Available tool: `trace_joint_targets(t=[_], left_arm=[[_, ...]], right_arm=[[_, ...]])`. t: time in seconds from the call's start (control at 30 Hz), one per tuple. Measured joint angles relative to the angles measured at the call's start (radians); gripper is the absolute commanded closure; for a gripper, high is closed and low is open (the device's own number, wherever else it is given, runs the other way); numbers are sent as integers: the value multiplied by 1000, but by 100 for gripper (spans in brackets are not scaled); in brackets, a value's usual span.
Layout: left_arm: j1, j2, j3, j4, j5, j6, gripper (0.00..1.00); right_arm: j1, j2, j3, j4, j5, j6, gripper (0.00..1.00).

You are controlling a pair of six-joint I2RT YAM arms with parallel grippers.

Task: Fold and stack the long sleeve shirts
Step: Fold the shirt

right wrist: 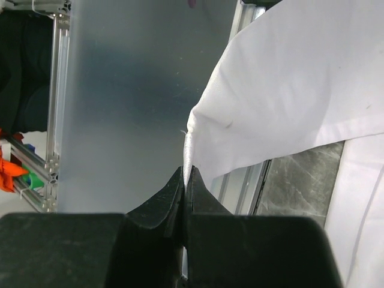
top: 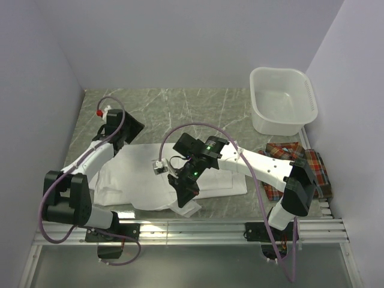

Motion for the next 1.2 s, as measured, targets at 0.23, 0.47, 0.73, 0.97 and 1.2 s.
trace_joint_targets(t=[0.23, 0.47, 0.73, 0.97, 1.2], left_arm=[[-58, 95, -70, -58, -7, -12, 62], [-74, 248, -33, -56, -18, -21, 71], [-74, 385, 87, 24, -24, -42, 73], [-74, 465, 183, 39, -19, -62, 66], [-73, 434, 180, 26, 23, -85, 41]], right_arm=[[0, 0, -2, 8, 4, 8, 100], [0, 0, -18, 19, 6, 17, 100], [1, 0, -39, 26, 0, 19, 100], [2, 0, -59, 34, -2, 27, 100], [3, 0, -49, 36, -3, 43, 100]])
